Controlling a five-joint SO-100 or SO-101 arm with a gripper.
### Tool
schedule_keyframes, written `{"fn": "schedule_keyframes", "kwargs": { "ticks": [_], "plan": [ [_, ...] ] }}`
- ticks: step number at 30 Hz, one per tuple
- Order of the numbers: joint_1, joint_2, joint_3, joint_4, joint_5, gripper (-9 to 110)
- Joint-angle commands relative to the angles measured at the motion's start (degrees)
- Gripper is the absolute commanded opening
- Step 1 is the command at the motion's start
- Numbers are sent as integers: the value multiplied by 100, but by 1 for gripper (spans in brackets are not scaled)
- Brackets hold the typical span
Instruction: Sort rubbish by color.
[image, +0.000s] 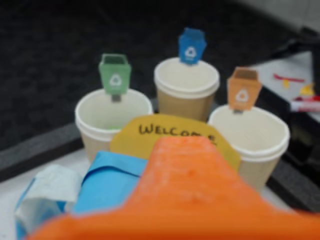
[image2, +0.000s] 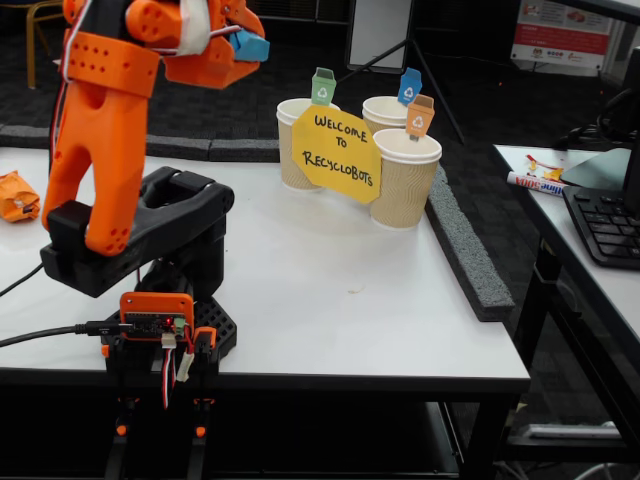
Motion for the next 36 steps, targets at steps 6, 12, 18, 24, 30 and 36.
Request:
{"fn": "schedule_keyframes", "kwargs": {
  "ticks": [6, 12, 18, 24, 30, 36],
  "plan": [
    [308, 9, -598, 114, -114, 0],
    [369, 9, -598, 123, -114, 0],
    [387, 0, -527, -97, -114, 0],
    [396, 0, -404, -114, -114, 0],
    [396, 0, -396, -176, -114, 0],
    [396, -9, -343, -272, -114, 0]
  ]
}}
